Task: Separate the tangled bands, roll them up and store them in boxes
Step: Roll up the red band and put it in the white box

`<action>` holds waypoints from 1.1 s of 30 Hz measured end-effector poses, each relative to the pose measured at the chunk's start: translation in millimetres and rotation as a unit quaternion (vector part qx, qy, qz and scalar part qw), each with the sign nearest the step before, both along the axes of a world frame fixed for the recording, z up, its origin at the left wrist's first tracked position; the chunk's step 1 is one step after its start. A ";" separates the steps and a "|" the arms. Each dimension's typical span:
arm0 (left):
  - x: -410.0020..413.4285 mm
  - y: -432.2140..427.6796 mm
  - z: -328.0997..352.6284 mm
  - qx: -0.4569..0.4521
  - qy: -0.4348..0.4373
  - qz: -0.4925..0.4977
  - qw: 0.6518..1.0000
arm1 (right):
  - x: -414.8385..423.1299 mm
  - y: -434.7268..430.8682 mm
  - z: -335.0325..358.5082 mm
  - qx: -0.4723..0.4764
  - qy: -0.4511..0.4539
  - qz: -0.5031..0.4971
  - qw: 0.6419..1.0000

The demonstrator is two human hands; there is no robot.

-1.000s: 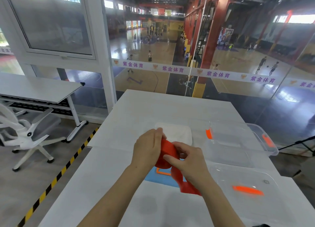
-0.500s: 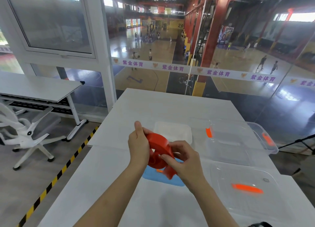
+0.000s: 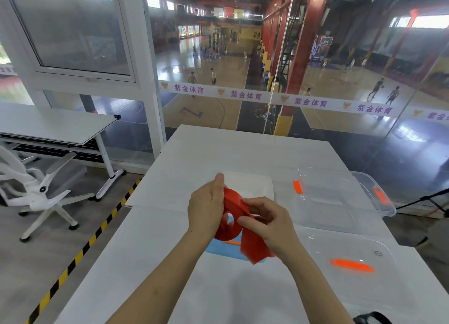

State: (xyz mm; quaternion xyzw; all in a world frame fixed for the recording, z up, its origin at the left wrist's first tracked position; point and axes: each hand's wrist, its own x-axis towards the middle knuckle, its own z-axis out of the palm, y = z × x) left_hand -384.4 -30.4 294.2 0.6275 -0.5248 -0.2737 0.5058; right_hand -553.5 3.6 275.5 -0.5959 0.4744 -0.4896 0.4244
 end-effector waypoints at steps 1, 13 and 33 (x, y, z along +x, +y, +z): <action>0.9 -1.6 1.6 0.010 0.020 0.005 1.000 | -4.1 0.2 -1.7 -0.002 0.007 0.002 1.000; 33.7 -34.6 33.5 0.067 0.207 0.064 0.974 | -26.4 4.4 -33.6 0.017 0.057 0.036 0.998; 59.7 -31.4 20.4 0.056 0.164 0.140 0.975 | -32.8 -10.6 -42.8 -0.047 0.040 -0.189 0.980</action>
